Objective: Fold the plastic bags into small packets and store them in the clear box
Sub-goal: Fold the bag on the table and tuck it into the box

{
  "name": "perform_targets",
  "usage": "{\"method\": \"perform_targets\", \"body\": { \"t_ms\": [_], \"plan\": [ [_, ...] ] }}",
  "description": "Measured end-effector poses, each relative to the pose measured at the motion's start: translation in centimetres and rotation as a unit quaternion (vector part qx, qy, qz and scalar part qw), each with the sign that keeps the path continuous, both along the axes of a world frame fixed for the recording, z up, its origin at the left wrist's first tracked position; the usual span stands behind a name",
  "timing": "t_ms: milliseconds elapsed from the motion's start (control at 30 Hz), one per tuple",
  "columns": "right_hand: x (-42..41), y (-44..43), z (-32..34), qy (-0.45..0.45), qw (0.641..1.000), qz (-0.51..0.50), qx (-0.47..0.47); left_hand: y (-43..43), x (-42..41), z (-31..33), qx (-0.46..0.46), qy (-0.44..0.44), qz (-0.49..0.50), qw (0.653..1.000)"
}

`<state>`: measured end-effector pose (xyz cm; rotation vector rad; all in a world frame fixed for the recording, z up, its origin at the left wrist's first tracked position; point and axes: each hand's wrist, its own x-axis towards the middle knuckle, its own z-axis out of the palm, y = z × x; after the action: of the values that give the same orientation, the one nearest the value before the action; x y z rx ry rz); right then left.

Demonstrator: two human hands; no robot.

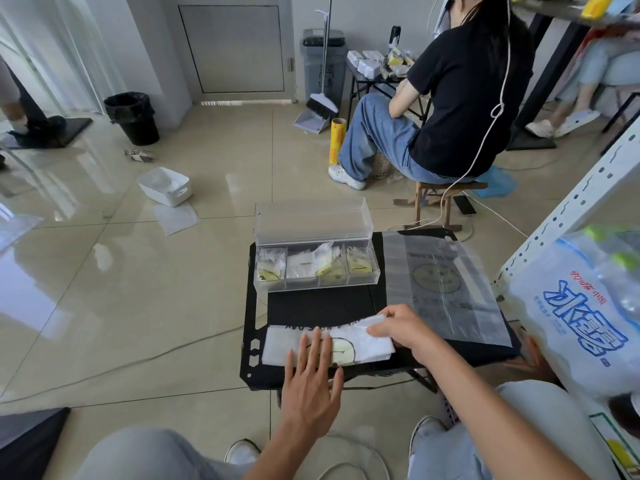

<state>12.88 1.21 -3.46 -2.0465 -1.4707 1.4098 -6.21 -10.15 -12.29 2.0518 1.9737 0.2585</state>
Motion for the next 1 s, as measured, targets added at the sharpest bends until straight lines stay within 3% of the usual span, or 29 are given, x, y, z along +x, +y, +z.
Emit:
{"method": "perform_targets", "body": {
  "t_ms": [200, 433, 700, 833, 1000],
  "plan": [
    [-5.6, 0.0, 3.3, 0.083, 0.996, 0.024, -0.016, 0.4, 0.7, 0.1, -0.028, 0.022, -0.004, 0.999],
    [-14.9, 0.0, 0.5, 0.077, 0.997, 0.015, 0.002, 0.1, 0.7, 1.4, -0.069, 0.058, -0.005, 0.996],
    [-18.3, -0.5, -2.5, -0.065, 0.987, 0.148, -0.023, 0.1, 0.8, -0.7, -0.103, 0.057, -0.023, 0.993],
    [-18.7, -0.1, -2.4, -0.134, 0.967, 0.218, -0.007, -0.6, 0.9, 0.1, -0.045, 0.072, -0.006, 0.996],
    [-19.2, -0.2, -2.8, -0.187, 0.952, 0.242, -0.027, -2.7, 1.2, 1.6, -0.152, 0.125, -0.006, 0.98]
  ]
}}
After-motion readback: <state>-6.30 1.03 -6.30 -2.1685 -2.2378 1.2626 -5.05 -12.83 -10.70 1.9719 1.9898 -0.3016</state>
